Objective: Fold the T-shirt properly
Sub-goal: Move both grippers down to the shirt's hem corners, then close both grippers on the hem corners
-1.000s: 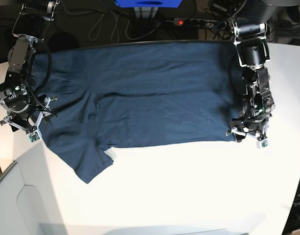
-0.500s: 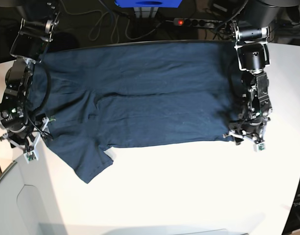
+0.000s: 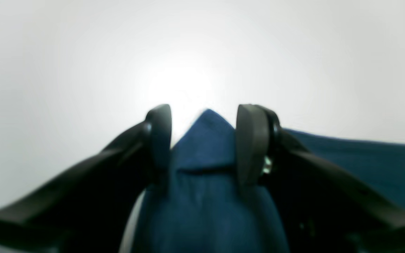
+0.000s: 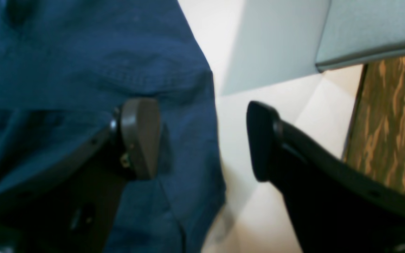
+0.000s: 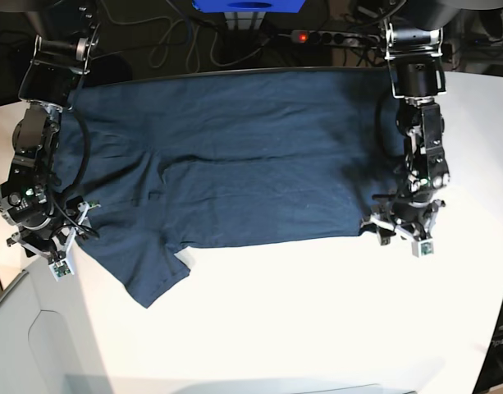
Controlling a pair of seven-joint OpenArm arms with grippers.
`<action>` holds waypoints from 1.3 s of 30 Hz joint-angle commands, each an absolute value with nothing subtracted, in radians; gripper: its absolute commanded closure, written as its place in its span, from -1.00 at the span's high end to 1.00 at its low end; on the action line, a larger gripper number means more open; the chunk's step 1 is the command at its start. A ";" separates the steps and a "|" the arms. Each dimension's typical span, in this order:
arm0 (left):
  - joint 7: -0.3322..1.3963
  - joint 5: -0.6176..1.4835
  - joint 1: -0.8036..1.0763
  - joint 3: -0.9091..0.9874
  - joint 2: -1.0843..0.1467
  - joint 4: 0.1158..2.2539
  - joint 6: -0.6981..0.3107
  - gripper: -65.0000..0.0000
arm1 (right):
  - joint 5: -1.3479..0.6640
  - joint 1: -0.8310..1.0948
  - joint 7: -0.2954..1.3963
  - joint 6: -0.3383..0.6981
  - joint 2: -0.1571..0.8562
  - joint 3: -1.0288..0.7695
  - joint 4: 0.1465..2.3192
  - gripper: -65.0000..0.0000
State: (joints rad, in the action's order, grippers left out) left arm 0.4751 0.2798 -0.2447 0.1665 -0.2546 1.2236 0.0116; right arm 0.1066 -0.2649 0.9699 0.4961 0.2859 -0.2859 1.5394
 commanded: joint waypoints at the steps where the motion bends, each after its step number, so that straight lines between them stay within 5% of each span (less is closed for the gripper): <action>1: 0.458 0.283 -0.265 0.170 -0.266 1.244 0.010 -0.12 | 0.102 -0.289 0.954 0.501 0.302 -0.289 1.557 0.14; 39: 0.351 0.282 -0.351 0.219 -0.272 0.981 0.002 -0.23 | 0.102 -0.300 0.947 0.501 0.288 -0.288 1.523 0.14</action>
